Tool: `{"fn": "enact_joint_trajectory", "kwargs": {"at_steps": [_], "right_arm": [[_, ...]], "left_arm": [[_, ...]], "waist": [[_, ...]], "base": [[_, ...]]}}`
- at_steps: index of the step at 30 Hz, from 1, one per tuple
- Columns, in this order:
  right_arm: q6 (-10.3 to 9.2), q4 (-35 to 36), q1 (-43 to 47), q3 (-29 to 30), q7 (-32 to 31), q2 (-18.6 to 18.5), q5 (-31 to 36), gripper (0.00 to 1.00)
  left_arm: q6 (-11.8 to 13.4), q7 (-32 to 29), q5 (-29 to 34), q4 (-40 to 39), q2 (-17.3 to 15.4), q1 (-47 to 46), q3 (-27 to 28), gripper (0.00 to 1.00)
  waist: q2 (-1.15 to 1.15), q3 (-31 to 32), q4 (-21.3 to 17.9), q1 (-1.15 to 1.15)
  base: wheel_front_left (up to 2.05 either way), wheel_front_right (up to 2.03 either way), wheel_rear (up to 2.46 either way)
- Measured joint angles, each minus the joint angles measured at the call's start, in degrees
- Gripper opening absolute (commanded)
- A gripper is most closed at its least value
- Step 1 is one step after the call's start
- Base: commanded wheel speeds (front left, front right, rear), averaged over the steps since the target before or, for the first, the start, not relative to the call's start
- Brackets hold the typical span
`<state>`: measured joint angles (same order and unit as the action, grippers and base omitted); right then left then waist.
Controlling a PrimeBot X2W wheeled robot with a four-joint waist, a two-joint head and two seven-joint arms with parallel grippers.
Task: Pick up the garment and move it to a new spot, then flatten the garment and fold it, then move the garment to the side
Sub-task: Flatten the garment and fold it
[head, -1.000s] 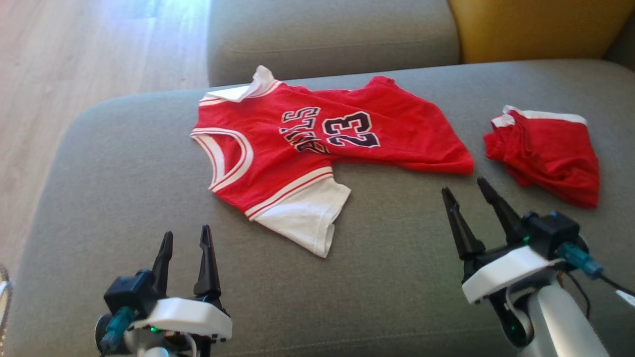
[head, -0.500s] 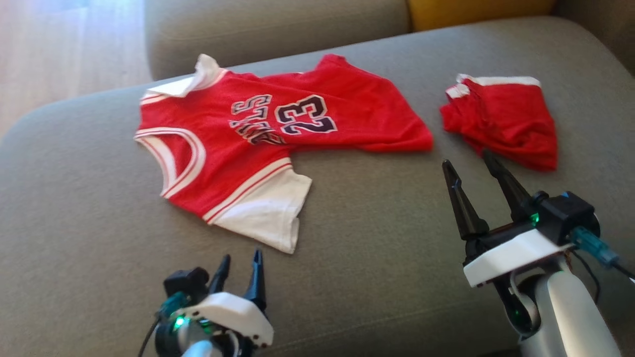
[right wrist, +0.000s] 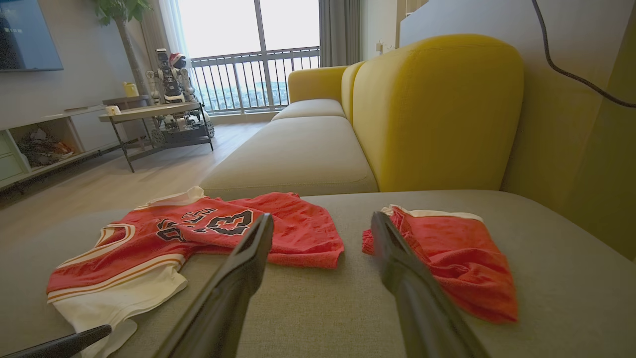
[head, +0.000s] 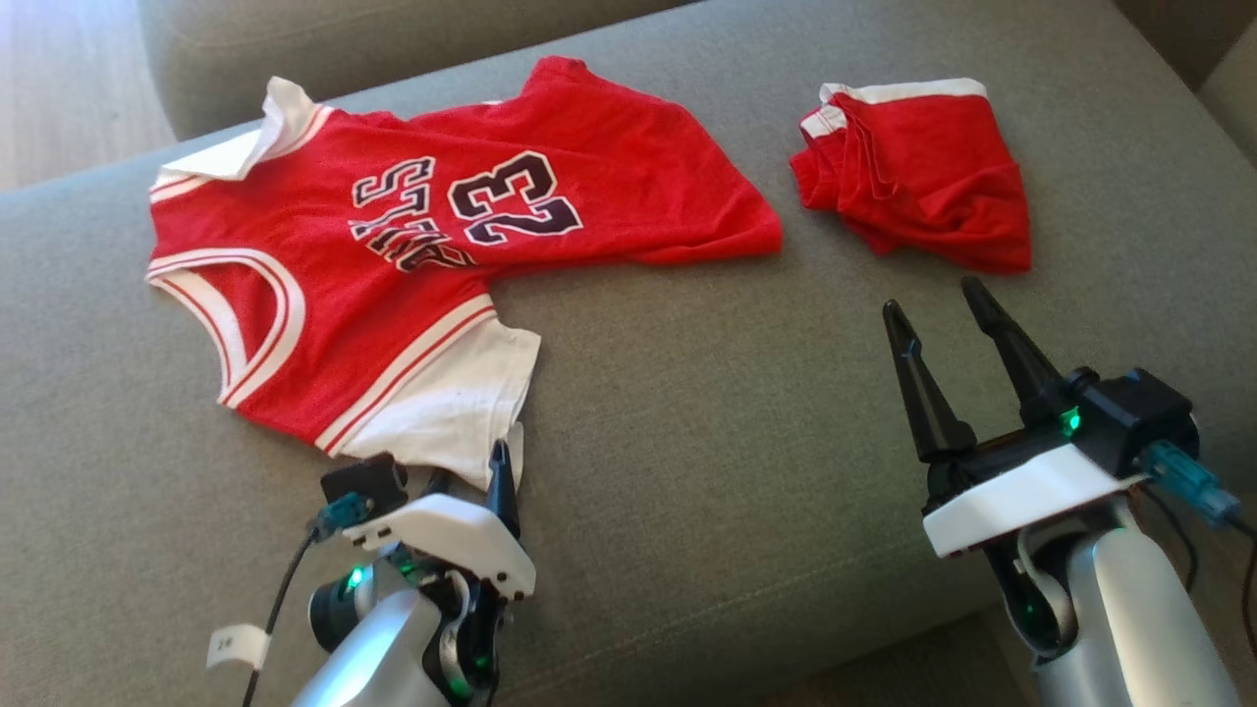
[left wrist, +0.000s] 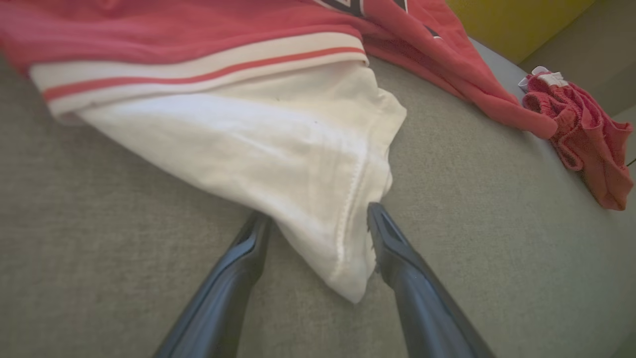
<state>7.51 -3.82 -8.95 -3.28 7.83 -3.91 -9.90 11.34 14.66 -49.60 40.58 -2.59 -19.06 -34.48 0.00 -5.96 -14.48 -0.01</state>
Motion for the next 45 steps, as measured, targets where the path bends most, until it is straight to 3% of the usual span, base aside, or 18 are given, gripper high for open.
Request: {"fn": "enact_joint_trajectory", "kwargs": {"at_steps": [2, 3, 4, 11, 21, 29, 35, 39, 40, 41, 43, 45], "right_arm": [[0.0, -0.01, -0.05, 0.32, 0.08, 0.0, 0.0, 1.0], [0.0, -0.04, -0.09, 0.45, 0.13, 0.0, 0.0, 1.0], [0.0, -0.1, -0.12, 0.64, 0.19, 0.0, 0.0, 1.0], [0.0, -1.7, -0.13, 1.42, 0.23, 0.01, 0.84, 1.0], [0.0, -5.22, 0.27, 4.21, 0.22, 0.27, 2.29, 1.0], [0.0, -8.29, 1.22, 5.6, 0.15, 0.71, 1.87, 1.0], [0.0, -10.32, 1.99, 5.63, 0.18, 0.85, 0.57, 1.0], [0.0, -11.45, 1.99, 5.31, 0.18, 0.88, 0.24, 1.0], [0.0, -11.7, 2.0, 5.26, 0.16, 0.89, 0.24, 1.0], [0.0, -11.94, 2.0, 5.23, 0.15, 0.89, 0.24, 1.0], [0.0, -12.32, 2.0, 5.14, 0.13, 0.89, 0.24, 1.0], [0.0, -12.35, 2.0, 5.06, 0.04, 0.89, 0.24, 1.0]], "left_arm": [[-0.29, 0.01, 0.0, 0.51, 0.0, -0.7, -0.27, 1.0], [-0.38, 0.04, -0.15, 0.69, 0.0, -0.87, -0.58, 0.45], [-0.56, 0.04, -0.27, 0.9, 0.0, -1.0, -0.89, 0.0], [-0.75, -0.01, 1.35, -1.03, 0.13, -0.3, 2.1, 0.0], [-1.38, -0.01, 16.96, -13.93, -1.51, 10.04, 12.38, 0.0], [-1.1, -0.02, 25.22, -24.95, -4.7, 18.76, 18.93, 0.0], [-1.34, -0.01, 26.66, -25.82, -5.35, 21.63, 19.63, 0.0], [-1.33, -0.83, 28.14, -22.39, -6.3, 23.02, 18.44, 0.0], [-1.34, -1.54, 28.19, -21.24, -6.26, 23.17, 18.0, 0.06], [-1.35, -2.23, 28.28, -19.89, -6.24, 23.23, 17.35, 0.34], [-1.35, -3.07, 28.36, -17.61, -6.04, 23.23, 16.41, 1.0], [-1.32, -2.89, 28.33, -16.7, -5.55, 23.19, 16.48, 1.0]], "waist": [[0.0, -0.36, -0.36, 0.0], [0.0, -0.42, -0.42, 0.0], [0.0, -0.39, -0.36, 0.0], [0.0, 1.1, 1.79, 0.0], [0.0, 5.45, 7.11, 0.01], [0.0, 9.0, 11.53, 0.01], [0.0, 10.4, 13.48, 0.01], [0.0, 10.64, 14.15, 0.01], [0.0, 10.61, 14.23, 0.01], [0.0, 10.55, 14.28, 0.01], [0.0, 10.41, 14.34, 0.01], [0.0, 10.26, 14.39, 0.01]], "base": [[0.0, 0.0, 0.0], [0.0, 0.0, 0.0], [0.0, 0.0, 0.0], [0.0, 0.0, 0.0], [0.0, 0.0, 0.0], [0.0, 0.0, 0.0], [0.0, 0.0, 0.0], [0.0, 0.0, 0.0], [0.0, 0.0, 0.0], [0.0, 0.0, 0.0], [0.0, 0.0, 0.0], [0.0, 0.0, 0.0]]}}
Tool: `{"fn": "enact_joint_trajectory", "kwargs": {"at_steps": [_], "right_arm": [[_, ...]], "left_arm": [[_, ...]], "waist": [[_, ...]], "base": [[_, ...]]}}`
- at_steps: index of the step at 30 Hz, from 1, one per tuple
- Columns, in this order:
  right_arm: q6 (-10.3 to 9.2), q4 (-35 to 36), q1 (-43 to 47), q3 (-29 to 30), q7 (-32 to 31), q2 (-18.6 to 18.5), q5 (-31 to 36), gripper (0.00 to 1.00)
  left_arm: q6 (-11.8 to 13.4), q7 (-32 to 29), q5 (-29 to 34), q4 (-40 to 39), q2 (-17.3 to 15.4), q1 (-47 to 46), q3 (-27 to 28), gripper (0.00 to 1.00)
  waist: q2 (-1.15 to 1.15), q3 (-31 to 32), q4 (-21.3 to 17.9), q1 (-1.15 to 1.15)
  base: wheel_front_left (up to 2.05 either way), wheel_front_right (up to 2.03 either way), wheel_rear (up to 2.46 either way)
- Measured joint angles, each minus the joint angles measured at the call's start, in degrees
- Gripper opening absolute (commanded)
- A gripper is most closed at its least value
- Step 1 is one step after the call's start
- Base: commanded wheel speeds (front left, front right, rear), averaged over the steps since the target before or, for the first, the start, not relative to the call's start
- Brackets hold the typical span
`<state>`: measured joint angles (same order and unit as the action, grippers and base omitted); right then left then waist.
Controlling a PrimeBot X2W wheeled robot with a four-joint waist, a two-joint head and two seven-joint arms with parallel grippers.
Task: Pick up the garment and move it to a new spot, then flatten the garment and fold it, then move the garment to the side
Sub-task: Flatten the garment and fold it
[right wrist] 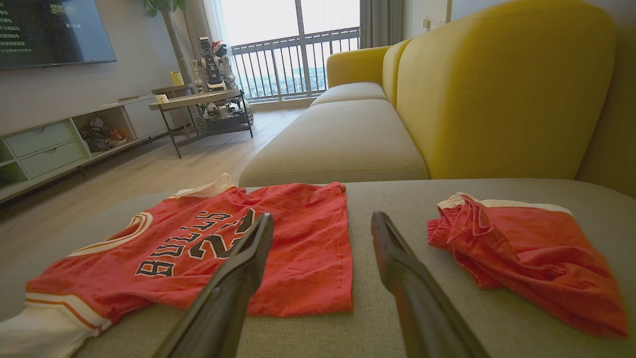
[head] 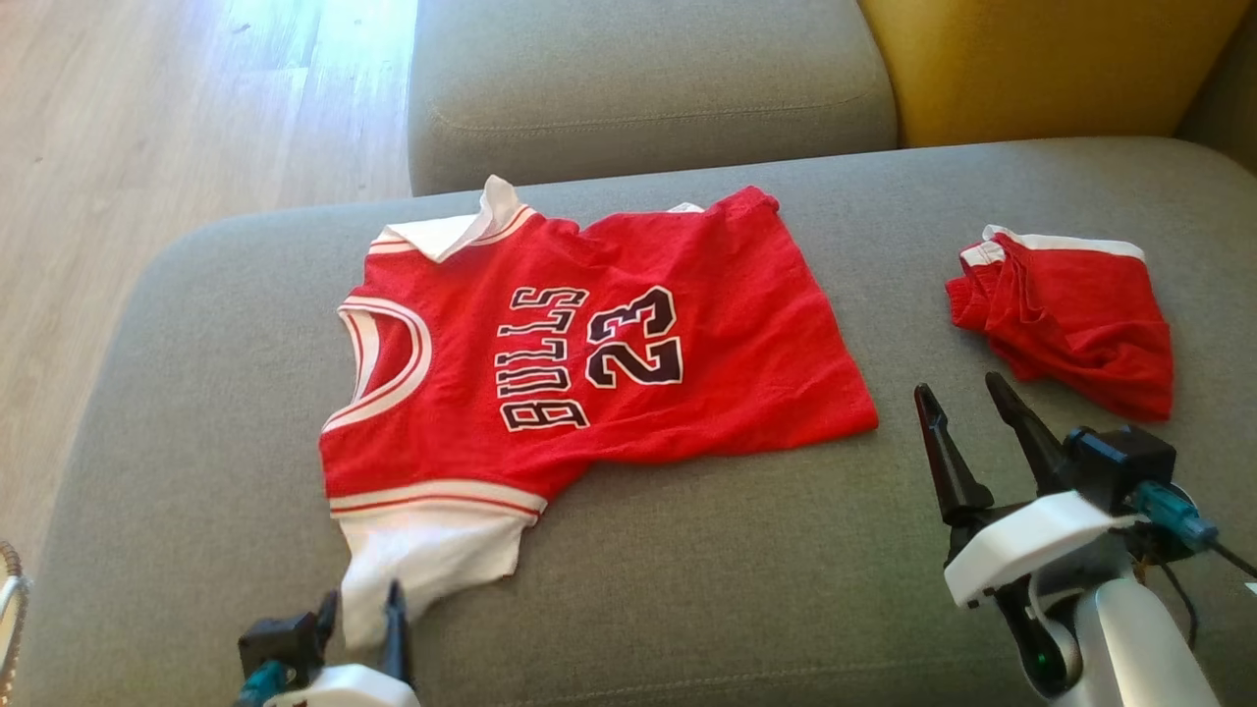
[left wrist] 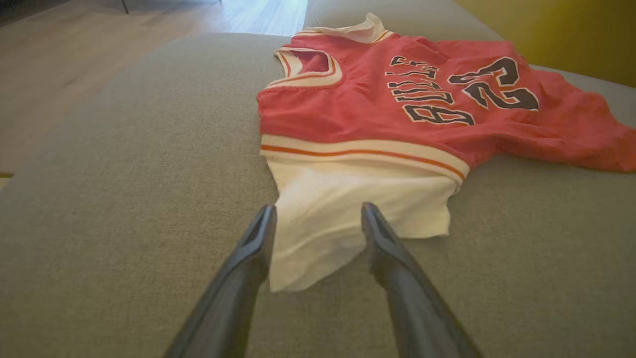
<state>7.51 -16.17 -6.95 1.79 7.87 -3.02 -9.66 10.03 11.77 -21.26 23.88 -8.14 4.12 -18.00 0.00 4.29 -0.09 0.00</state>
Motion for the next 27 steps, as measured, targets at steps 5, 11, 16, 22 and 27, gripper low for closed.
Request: {"fn": "enact_joint_trajectory", "kwargs": {"at_steps": [5, 11, 16, 22, 27], "right_arm": [[0.0, 0.26, 0.07, 0.36, -0.34, 0.0, 0.01, 1.0], [0.0, 0.99, 0.8, 0.7, -0.41, 0.01, -1.12, 1.0], [0.0, -1.82, 0.83, 1.66, -1.05, 0.07, -3.42, 1.0], [0.0, -12.23, -0.38, 5.1, -2.59, 0.14, -10.82, 1.0], [0.0, -24.02, -6.16, 10.12, -3.92, 0.19, -12.33, 1.0]], "left_arm": [[0.8, 1.82, -0.01, -0.02, 1.24, -0.46, 1.23, 1.0], [1.55, 2.45, 1.48, -6.94, 2.03, -1.14, 5.2, 1.0], [0.53, 2.53, 4.08, -10.94, 3.65, -0.85, 6.47, 1.0], [-1.24, 2.53, 5.16, -11.23, 4.56, -0.01, 6.39, 1.0], [-2.25, 2.53, 6.15, -10.5, 4.78, 0.02, 6.25, 1.0]], "waist": [[0.0, -0.12, 0.6, 0.0], [0.0, -0.03, 2.06, 0.0], [0.0, -0.3, 3.79, 0.0], [0.0, -1.47, 6.23, 0.0], [0.0, -2.82, 8.22, 0.0]], "base": [[0.0, 0.0, 0.0], [0.0, 0.0, 0.0], [0.0, 0.0, 0.0], [0.0, 0.0, 0.0], [0.0, 0.0, 0.0]]}}
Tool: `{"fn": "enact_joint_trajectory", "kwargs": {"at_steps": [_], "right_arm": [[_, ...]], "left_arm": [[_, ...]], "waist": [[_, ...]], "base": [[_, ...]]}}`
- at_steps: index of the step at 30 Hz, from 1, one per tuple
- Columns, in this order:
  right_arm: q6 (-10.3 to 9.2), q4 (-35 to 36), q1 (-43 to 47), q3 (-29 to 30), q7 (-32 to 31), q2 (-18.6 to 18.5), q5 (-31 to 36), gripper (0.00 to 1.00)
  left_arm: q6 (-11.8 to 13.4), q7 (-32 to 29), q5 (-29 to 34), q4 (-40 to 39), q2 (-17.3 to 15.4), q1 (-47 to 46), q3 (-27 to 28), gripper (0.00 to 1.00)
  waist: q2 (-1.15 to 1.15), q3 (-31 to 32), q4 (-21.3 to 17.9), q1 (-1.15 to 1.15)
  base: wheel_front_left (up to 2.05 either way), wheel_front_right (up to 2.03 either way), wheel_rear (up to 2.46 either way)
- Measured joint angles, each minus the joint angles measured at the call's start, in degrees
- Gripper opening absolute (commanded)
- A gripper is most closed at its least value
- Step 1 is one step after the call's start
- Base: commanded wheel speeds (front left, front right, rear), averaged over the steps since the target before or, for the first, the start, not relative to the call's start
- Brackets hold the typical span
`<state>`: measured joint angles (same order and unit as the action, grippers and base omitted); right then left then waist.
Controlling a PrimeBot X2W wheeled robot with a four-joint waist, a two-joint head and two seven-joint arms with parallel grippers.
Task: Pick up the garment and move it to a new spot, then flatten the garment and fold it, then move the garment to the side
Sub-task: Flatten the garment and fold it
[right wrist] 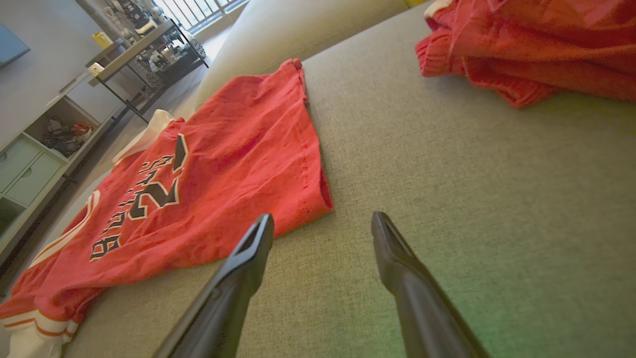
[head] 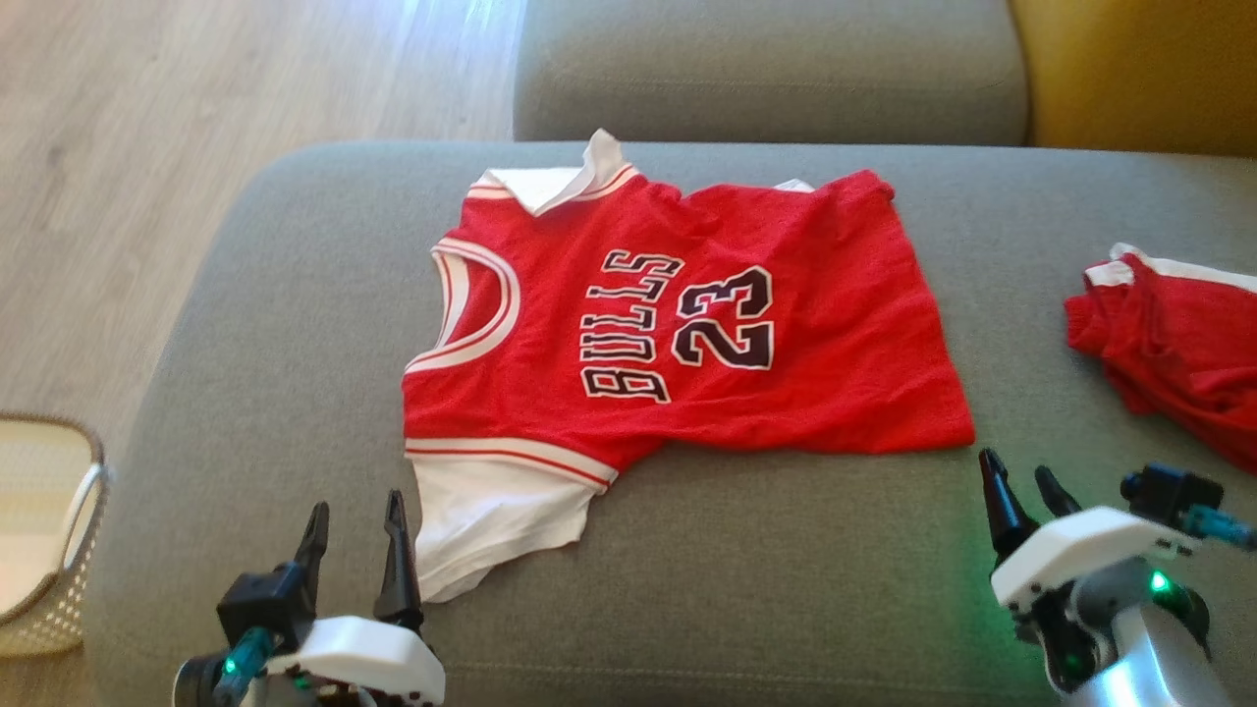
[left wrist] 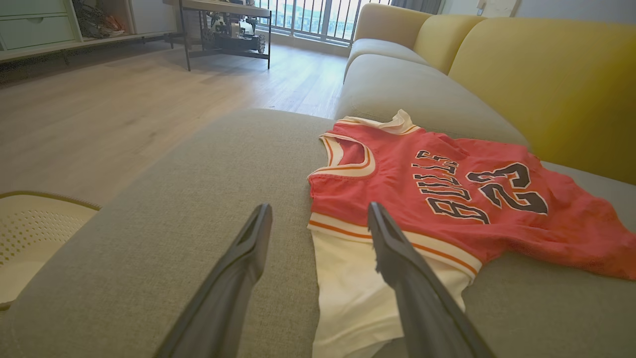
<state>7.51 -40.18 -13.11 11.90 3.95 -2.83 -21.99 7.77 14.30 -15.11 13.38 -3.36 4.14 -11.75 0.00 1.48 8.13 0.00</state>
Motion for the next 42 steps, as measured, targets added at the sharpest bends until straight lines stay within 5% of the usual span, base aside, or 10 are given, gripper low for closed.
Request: {"fn": "enact_joint_trajectory", "kwargs": {"at_steps": [15, 16, 17, 18, 29, 42], "right_arm": [[0.0, -22.76, -15.12, 5.27, 2.89, -0.12, -3.72, 1.0], [0.0, -23.52, -15.84, 5.35, 2.92, -0.15, -3.72, 0.75], [0.0, -24.18, -16.45, 5.36, 3.2, -0.18, -3.72, 0.16], [0.0, -24.75, -16.96, 5.39, 3.37, -0.18, -3.72, 0.0], [0.0, -24.66, -17.5, 4.15, 7.17, -0.15, -3.9, 0.0], [0.0, -20.25, -12.78, 5.49, 3.89, -0.13, -2.02, 0.0]], "left_arm": [[-0.75, 0.0, 0.41, 0.97, 0.3, -2.58, -1.07, 1.0], [-0.73, 0.0, 0.4, 0.97, 0.31, -2.6, -1.2, 1.0], [-0.71, 0.0, 0.4, 0.97, 0.31, -2.63, -1.35, 1.0], [-0.7, 0.0, 0.38, 0.97, 0.32, -2.65, -1.48, 1.0], [-0.19, 0.0, -0.19, 1.96, 0.35, -2.77, -1.6, 1.0], [-0.2, 0.0, -1.12, 2.09, 0.36, 0.09, -1.57, 1.0]], "waist": [[0.0, -4.42, 3.99, -0.01], [0.0, -4.55, 4.09, -0.01], [0.0, -4.67, 4.19, -0.01], [0.0, -4.77, 4.27, -0.01], [0.0, -3.05, 2.95, 0.0], [0.0, 2.12, -1.49, 0.0]], "base": [[0.0, 0.0, 0.0], [0.0, 0.0, 0.0], [0.0, 0.0, 0.0], [0.0, 0.0, 0.0], [0.0, 0.0, 0.0], [0.0, 0.0, 0.0]]}}
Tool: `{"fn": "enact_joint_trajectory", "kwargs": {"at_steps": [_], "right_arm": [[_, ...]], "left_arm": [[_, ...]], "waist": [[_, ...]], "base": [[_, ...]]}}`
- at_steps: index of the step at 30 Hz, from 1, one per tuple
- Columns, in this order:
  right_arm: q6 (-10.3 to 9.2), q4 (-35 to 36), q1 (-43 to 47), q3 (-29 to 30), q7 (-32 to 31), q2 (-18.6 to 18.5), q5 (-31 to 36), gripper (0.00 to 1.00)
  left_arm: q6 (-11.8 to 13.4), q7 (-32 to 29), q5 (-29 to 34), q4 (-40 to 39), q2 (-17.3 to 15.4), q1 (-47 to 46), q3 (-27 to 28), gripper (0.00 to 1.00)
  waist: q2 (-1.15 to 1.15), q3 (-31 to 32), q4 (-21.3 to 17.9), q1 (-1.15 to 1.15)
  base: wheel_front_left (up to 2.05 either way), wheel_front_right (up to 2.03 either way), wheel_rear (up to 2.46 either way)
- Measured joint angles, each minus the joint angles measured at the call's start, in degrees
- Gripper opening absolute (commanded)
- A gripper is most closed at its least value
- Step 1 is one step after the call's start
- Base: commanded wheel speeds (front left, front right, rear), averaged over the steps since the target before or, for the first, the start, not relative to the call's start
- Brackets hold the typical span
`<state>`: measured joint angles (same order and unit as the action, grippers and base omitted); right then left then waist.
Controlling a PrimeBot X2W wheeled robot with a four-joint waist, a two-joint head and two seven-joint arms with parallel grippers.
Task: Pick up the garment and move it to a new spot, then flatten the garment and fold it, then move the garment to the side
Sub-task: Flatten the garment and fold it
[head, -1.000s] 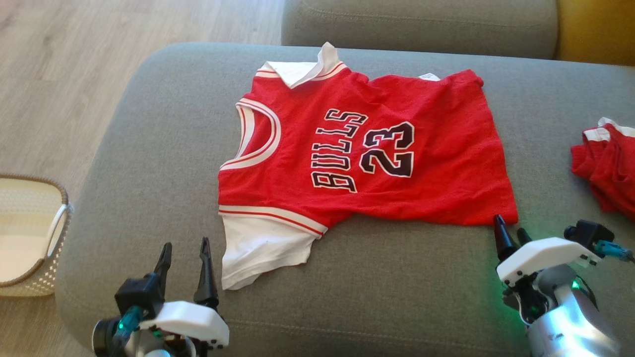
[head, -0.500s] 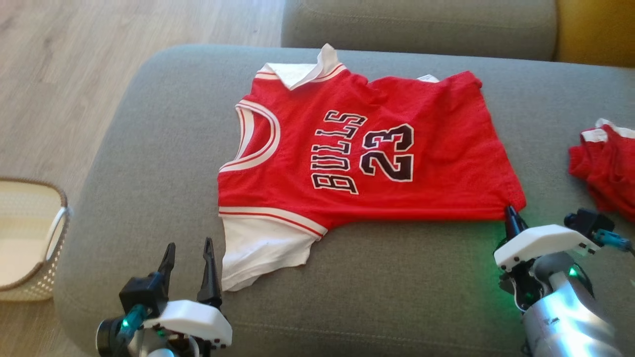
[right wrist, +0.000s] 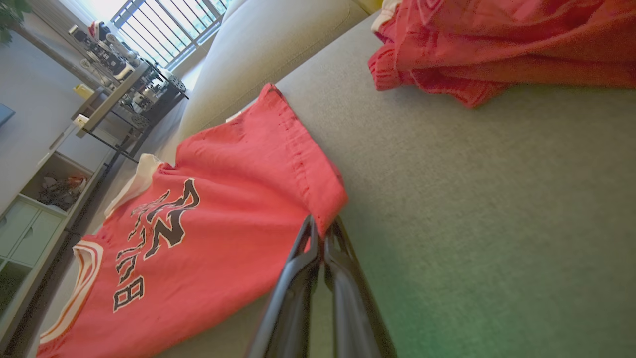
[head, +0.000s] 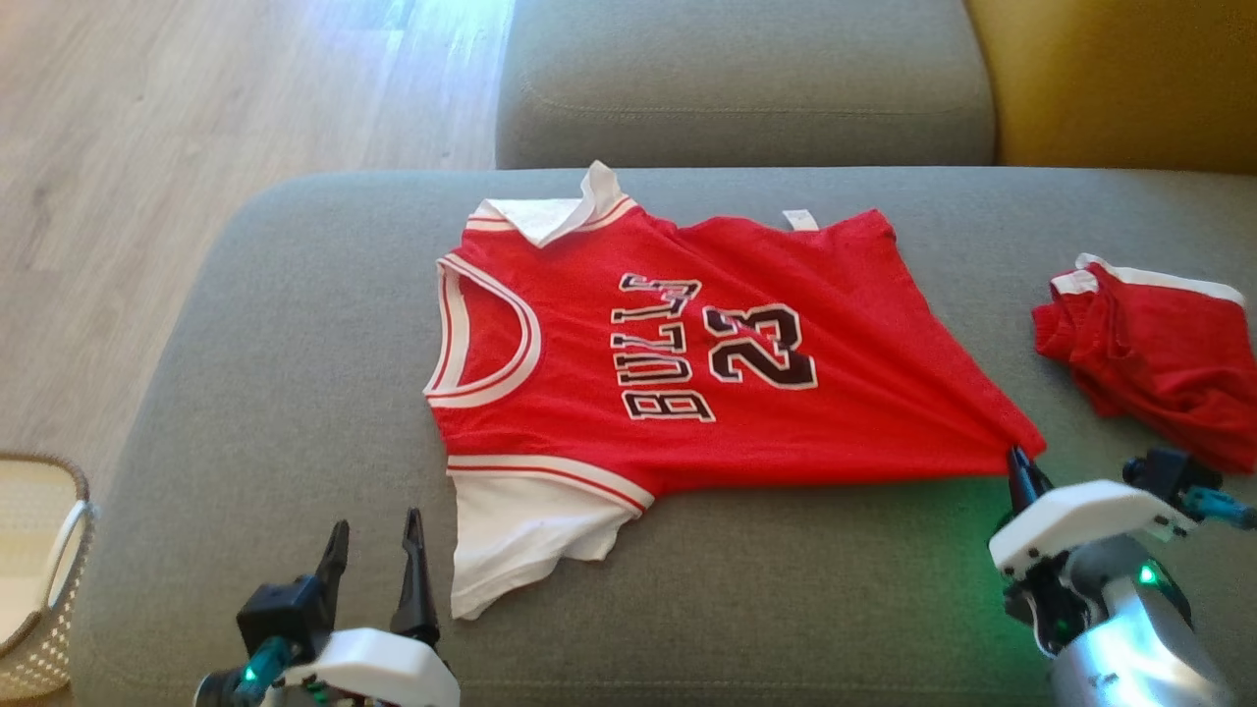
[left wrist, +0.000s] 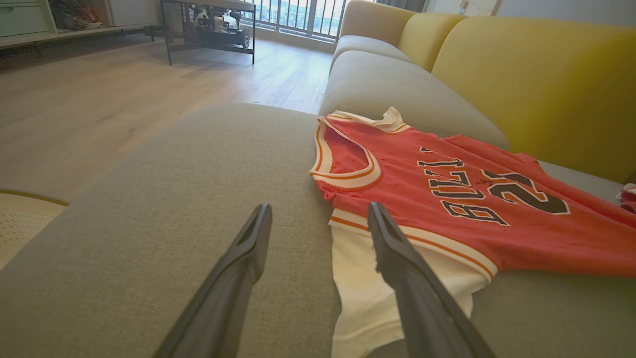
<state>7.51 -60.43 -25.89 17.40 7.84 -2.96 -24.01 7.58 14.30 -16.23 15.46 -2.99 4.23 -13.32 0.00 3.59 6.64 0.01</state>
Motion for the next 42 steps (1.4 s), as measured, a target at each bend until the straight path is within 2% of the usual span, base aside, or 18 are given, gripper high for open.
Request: {"fn": "enact_joint_trajectory", "kwargs": {"at_steps": [4, 5, 6, 9, 12, 17, 22, 27, 30, 33, 35, 37, 42], "right_arm": [[0.0, 1.09, 1.74, 1.98, -1.64, 0.02, 2.99, 0.0], [0.0, 1.25, 1.79, 2.92, -1.64, 0.08, 3.96, 0.89], [0.0, 1.41, 1.79, 4.15, -1.57, 0.16, 5.0, 1.0], [-0.01, 2.11, 1.79, 6.69, -0.21, 0.15, 9.29, 1.0], [0.0, 3.66, 1.53, 6.24, 1.35, 0.13, 10.99, 1.0], [0.0, 8.39, 1.72, -0.2, 4.39, 0.15, 10.07, 1.0], [0.0, 17.39, 5.19, -6.38, 5.57, 0.16, 7.59, 1.0], [0.0, 26.28, 11.75, -9.69, 5.03, 0.16, 6.36, 1.0], [0.0, 30.78, 14.15, -10.48, 3.16, 0.15, 6.34, 1.0], [0.0, 34.38, 15.14, -10.51, 1.63, 0.19, 6.3, 1.0], [0.0, 36.5, 15.61, -10.42, 0.66, 0.19, 6.3, 1.0], [0.0, 37.89, 16.35, -10.17, -0.19, 0.19, 6.3, 1.0], [0.0, 40.21, 18.25, -9.46, -1.64, 0.19, 6.39, 1.0]], "left_arm": [[0.0, 0.0, -0.73, 0.02, 0.0, 0.15, -0.91, 1.0], [0.0, 0.0, -0.87, 0.1, 0.0, 0.15, -1.23, 1.0], [0.0, 0.0, -1.04, 0.25, 0.0, 0.14, -1.55, 1.0], [0.0, 0.0, -1.09, 0.81, -0.01, 0.14, -2.49, 1.0], [0.01, 0.0, -1.09, 1.43, -0.01, 0.15, -2.61, 1.0], [0.02, -0.01, -1.09, 1.67, -0.01, 0.15, -2.47, 1.0], [-0.1, -0.01, -2.0, 3.1, -0.01, 0.2, -2.64, 1.0], [-2.04, -0.01, -4.1, 8.94, 0.03, 0.23, -5.83, 1.0], [-0.94, -0.01, -4.83, 13.84, 0.13, -0.01, -6.43, 1.0], [2.14, -0.01, -6.24, 17.89, 0.12, -1.26, -5.9, 1.0], [3.3, -0.01, -6.78, 19.79, 0.12, -2.74, -5.63, 1.0], [3.44, -0.01, -7.62, 20.87, 0.13, -4.04, -5.73, 1.0], [1.98, -0.01, -9.37, 21.79, 0.21, -4.99, -6.42, 1.0]], "waist": [[0.0, 0.19, -0.3, 0.0], [0.0, 0.13, -0.2, 0.0], [0.0, 0.08, -0.05, 0.0], [0.0, 0.02, 0.54, 0.0], [0.0, 0.16, 0.82, 0.0], [0.0, 0.52, 0.22, 0.0], [0.0, 0.69, -1.71, 0.0], [0.0, 0.33, -4.28, 0.0], [0.0, -0.06, -5.88, 0.0], [0.0, -0.52, -7.19, 0.0], [0.0, -0.79, -7.82, 0.0], [0.0, -1.01, -8.2, 0.0], [0.0, -1.25, -8.5, -0.01]], "base": [[0.0, 0.0, 0.0], [0.0, 0.0, 0.0], [0.0, 0.0, 0.0], [0.0, 0.0, 0.0], [0.0, 0.0, 0.0], [0.0, 0.0, 0.0], [0.0, 0.0, 0.0], [0.0, 0.0, 0.0], [0.0, 0.0, 0.0], [0.0, 0.0, 0.0], [0.0, 0.0, 0.0], [0.0, 0.0, 0.0], [0.0, 0.0, 0.0]]}}
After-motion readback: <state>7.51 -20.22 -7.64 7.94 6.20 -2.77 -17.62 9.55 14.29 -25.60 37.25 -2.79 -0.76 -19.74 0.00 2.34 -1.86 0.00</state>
